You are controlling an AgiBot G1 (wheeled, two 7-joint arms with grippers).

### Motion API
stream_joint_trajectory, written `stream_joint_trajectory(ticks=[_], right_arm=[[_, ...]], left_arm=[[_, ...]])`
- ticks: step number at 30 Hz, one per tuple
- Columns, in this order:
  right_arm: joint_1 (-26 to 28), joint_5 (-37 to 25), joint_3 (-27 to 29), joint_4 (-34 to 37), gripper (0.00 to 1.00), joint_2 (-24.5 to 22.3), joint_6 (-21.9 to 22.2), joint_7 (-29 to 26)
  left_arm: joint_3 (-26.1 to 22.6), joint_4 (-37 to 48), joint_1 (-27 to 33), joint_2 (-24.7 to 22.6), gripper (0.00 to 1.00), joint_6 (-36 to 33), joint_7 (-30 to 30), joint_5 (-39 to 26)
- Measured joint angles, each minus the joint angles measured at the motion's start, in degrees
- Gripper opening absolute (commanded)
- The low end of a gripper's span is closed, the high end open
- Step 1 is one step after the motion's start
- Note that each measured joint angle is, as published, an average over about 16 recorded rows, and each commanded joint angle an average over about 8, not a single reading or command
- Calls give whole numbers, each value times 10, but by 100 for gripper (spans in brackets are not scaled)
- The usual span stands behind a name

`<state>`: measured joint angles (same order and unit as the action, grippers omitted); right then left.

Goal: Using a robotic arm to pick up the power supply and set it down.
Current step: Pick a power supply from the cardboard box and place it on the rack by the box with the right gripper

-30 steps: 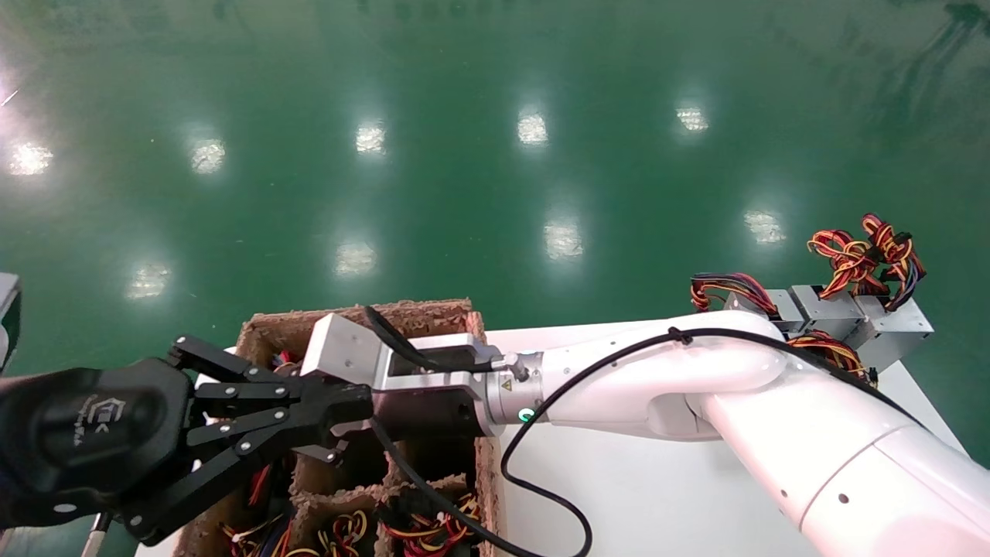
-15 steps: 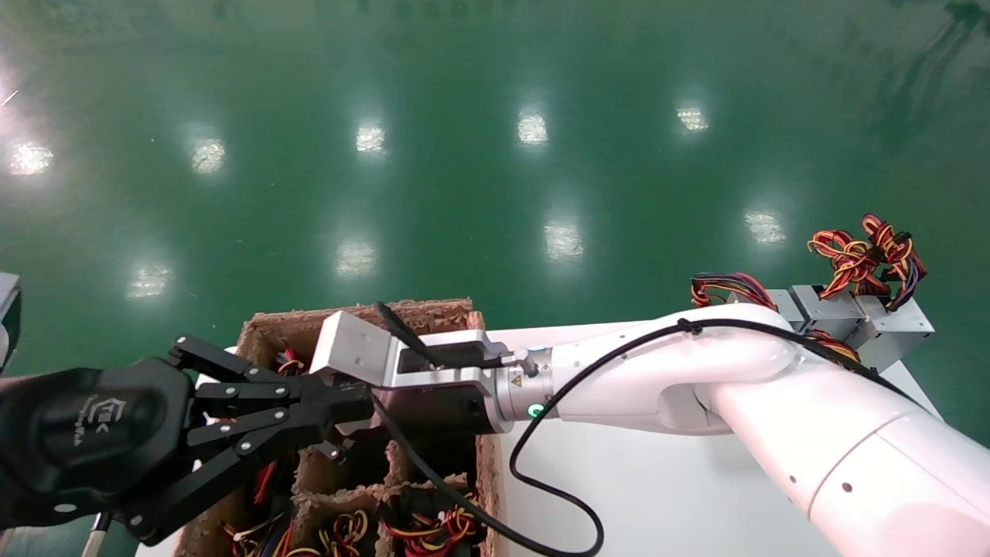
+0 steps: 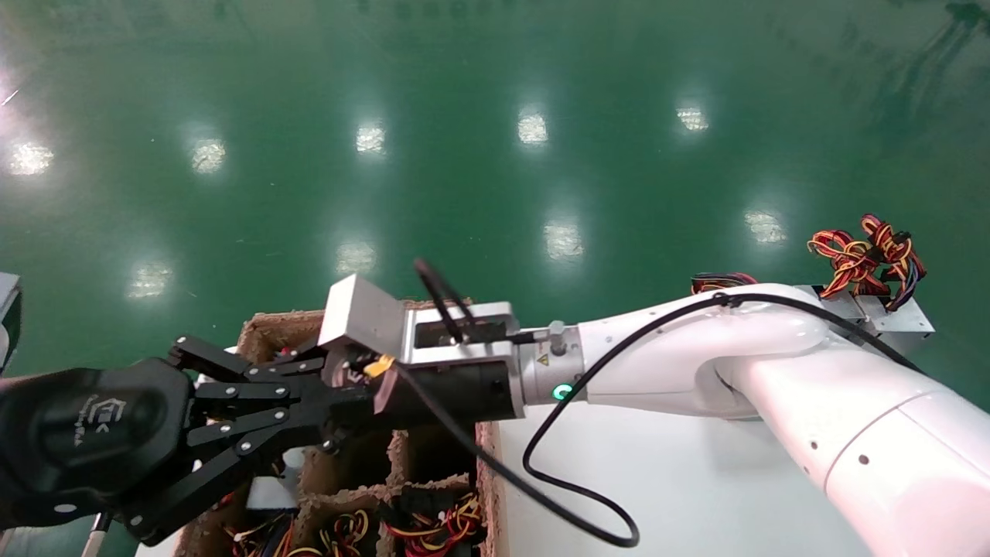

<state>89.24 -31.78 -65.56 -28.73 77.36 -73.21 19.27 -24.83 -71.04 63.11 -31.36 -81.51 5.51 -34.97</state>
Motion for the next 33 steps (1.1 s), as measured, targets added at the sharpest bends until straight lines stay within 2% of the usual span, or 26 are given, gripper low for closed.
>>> stream_joint_trajectory(ticks=[8, 15, 23, 33], right_arm=[[-7, 64, 19, 50, 0, 0, -69, -8], [-18, 118, 36, 88, 0, 2, -100, -22], [-23, 173, 53, 107, 0, 3, -105, -40], [-8, 231, 72, 115, 0, 2, -82, -46]], left_arm=[[0, 0, 0, 0, 0, 0, 0, 0], [0, 0, 0, 0, 0, 0, 0, 0], [0, 0, 0, 0, 0, 0, 0, 0], [0, 0, 0, 0, 0, 0, 0, 0]])
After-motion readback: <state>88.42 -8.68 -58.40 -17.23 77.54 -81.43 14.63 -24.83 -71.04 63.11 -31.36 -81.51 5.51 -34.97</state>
